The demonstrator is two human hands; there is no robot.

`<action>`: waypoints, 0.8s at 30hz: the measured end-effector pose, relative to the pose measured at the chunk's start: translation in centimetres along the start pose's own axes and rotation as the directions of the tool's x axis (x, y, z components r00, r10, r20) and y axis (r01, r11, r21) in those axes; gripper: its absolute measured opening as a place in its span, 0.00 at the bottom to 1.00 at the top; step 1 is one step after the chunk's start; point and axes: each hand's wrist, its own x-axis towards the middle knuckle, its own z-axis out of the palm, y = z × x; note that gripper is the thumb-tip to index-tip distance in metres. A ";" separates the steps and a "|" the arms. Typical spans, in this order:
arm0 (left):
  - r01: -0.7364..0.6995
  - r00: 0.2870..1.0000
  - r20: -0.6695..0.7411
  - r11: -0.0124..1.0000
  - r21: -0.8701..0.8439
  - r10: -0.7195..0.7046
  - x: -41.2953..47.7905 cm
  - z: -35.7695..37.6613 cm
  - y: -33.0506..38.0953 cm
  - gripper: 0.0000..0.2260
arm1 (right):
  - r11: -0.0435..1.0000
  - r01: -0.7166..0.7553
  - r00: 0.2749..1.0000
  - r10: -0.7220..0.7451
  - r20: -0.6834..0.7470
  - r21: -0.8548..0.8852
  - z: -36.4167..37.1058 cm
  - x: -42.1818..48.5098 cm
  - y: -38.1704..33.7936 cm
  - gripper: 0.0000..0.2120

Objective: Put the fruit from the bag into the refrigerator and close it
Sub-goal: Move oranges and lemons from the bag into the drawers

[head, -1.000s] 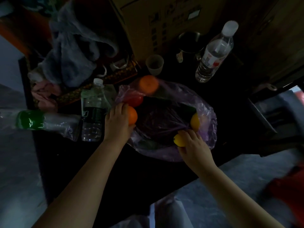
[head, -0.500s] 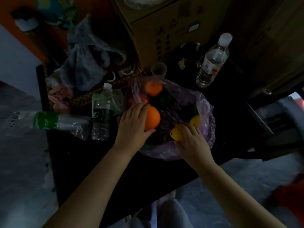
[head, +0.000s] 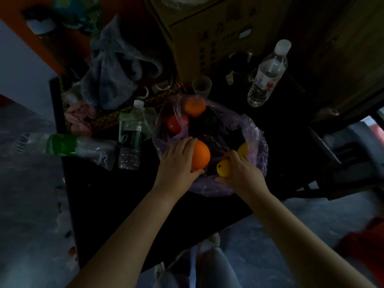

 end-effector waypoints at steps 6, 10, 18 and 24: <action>-0.005 0.999 -0.031 1.000 0.000 0.005 -0.6 -0.5 0.5 0.37 | 0.998 0.067 0.995 -0.068 -0.075 -0.011 -0.6 -0.2 -0.2 0.32; -0.017 0.999 -0.043 1.000 -0.026 0.016 -1.1 -1.4 0.7 0.37 | 0.989 0.139 0.983 -0.145 -0.111 -0.058 -1.5 -0.8 -0.9 0.31; -0.082 0.993 -0.091 0.987 -0.136 0.070 -4.0 -4.1 0.7 0.36 | 0.989 0.149 0.944 -0.148 -0.294 -0.019 -2.9 -4.5 -3.1 0.29; -0.182 0.977 -0.158 0.939 -0.291 0.140 -7.0 -5.8 0.1 0.35 | 0.991 0.124 0.884 -0.130 -0.448 -0.042 -3.7 -9.4 -5.8 0.26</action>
